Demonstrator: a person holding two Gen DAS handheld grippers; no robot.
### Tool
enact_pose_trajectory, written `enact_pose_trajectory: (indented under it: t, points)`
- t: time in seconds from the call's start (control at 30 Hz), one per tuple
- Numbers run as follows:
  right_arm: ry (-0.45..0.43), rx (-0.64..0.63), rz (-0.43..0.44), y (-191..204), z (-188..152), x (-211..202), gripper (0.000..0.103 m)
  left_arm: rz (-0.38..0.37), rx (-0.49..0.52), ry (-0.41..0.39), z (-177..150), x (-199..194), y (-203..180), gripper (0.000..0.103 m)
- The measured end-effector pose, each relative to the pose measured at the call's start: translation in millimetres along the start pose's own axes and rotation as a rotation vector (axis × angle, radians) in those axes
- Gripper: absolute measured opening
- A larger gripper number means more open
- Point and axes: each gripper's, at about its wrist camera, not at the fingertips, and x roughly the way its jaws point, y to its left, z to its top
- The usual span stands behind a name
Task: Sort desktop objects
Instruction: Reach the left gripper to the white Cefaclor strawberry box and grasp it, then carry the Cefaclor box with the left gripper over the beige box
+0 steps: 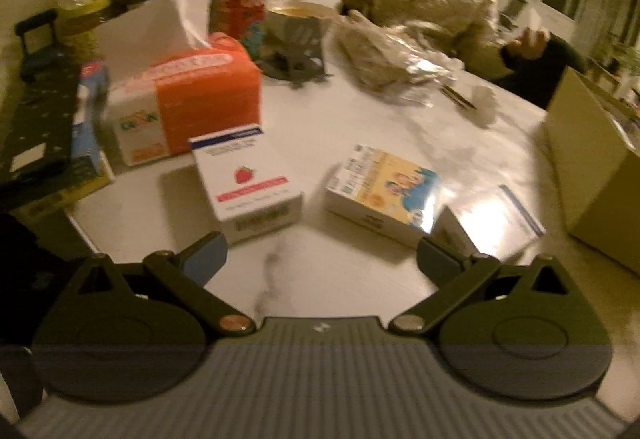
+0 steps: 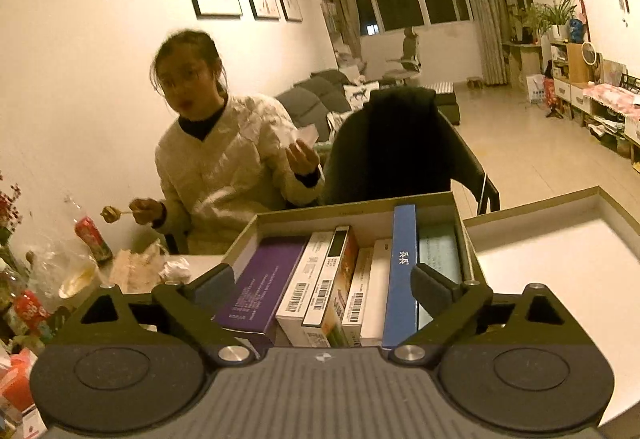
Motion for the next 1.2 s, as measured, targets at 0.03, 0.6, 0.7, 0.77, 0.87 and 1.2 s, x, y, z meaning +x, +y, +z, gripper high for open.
enact_pose_trajectory:
  t: [0.03, 0.6, 0.7, 0.77, 0.87, 1.2]
  points:
    - [-0.011, 0.007, 0.006, -1.4, -1.2, -4.9, 0.096, 0.020, -0.009, -0.008, 0.4, 1.6, 0.9, 0.103]
    - [-0.061, 0.062, 0.055, -18.4, -34.2, -52.8, 0.100, 0.208, -0.128, -0.008, 27.2, 36.6, 24.4, 0.100]
    - [-0.056, 0.065, 0.058, -19.8, -39.6, -53.9, 0.101, 0.212, -0.143, 0.010, 32.2, 42.9, 31.8, 0.096]
    - [-0.054, 0.069, 0.058, -20.4, -43.4, -55.0, 0.101, 0.215, -0.149, 0.019, 34.5, 46.7, 34.7, 0.092]
    - [-0.054, 0.066, 0.051, -20.8, -49.8, -57.2, 0.101, 0.215, -0.144, 0.020, 34.7, 48.4, 34.8, 0.081]
    - [-0.061, 0.096, 0.017, -32.2, -72.4, -68.1, 0.102, 0.203, -0.138, 0.012, 36.0, 49.1, 38.0, 0.060]
